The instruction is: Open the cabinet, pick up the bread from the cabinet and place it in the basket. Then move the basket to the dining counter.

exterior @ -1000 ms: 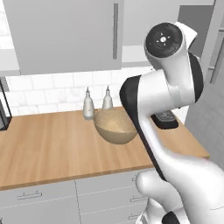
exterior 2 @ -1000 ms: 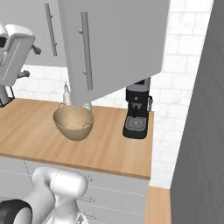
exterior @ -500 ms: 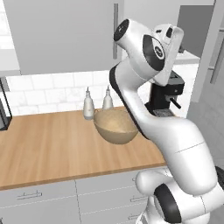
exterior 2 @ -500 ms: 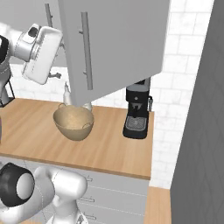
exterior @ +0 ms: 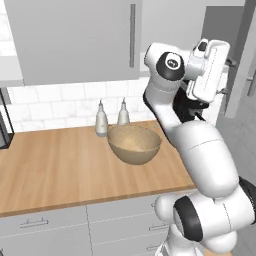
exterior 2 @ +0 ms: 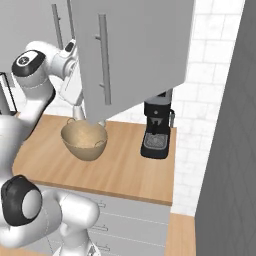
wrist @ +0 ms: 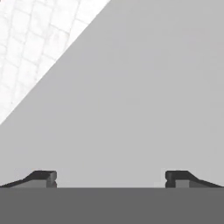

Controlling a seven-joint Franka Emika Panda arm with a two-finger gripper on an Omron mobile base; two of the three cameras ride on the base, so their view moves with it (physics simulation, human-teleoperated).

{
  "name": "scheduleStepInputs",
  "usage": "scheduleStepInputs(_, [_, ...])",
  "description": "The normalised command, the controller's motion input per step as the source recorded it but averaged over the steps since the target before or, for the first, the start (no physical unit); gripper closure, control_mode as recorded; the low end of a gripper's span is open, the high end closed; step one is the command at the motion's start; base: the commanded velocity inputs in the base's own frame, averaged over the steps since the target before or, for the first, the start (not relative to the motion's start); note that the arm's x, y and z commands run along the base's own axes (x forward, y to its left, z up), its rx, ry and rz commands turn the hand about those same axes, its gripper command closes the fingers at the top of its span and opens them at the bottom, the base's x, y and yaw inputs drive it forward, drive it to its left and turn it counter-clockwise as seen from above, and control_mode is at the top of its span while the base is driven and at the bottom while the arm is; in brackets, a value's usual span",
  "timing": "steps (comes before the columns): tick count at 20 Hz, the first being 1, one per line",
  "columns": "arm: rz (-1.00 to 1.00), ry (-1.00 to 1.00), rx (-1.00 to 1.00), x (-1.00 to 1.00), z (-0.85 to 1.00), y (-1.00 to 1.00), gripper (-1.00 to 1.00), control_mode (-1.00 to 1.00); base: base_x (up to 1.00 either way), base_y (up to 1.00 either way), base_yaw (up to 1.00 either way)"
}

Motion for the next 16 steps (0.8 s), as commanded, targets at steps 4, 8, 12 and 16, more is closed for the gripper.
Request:
scheduleStepInputs(4, [-0.32,0.14,-0.02,-0.32,0.03,-1.00,-1.00,-1.00,0.00,0.00,0.00])
scheduleStepInputs(8, [-0.08,0.00,0.03,-0.27,0.08,-0.99,-1.00,-1.00,0.00,0.00,0.00])
scheduleStepInputs(12, [0.09,-0.05,0.13,0.00,0.00,-0.89,-1.00,-1.00,0.00,0.00,0.00])
scheduleStepInputs(16, [0.06,-0.01,0.03,0.00,0.00,-0.37,-1.00,-1.00,0.00,0.00,0.00])
